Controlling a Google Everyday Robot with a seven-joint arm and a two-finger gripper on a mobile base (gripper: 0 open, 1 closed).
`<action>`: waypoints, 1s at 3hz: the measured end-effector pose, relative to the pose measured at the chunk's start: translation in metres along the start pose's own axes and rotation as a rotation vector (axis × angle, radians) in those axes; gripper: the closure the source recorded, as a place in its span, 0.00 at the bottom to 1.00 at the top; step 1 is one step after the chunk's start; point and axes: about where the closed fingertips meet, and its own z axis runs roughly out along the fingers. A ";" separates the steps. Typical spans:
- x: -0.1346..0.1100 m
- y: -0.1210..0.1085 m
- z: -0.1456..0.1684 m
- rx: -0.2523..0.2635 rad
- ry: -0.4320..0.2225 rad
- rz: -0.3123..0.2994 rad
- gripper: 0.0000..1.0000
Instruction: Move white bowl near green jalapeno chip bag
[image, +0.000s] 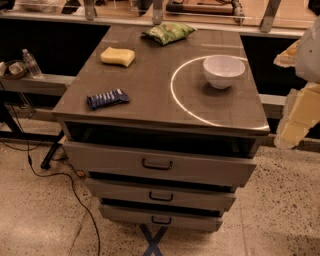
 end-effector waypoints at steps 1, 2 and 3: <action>-0.001 -0.002 0.001 0.004 -0.008 -0.002 0.00; -0.006 -0.008 0.006 0.016 -0.035 -0.008 0.00; -0.032 -0.047 0.033 0.041 -0.118 -0.043 0.00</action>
Offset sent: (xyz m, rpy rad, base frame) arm 0.0219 0.0078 -0.0106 0.0525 -0.0297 0.0254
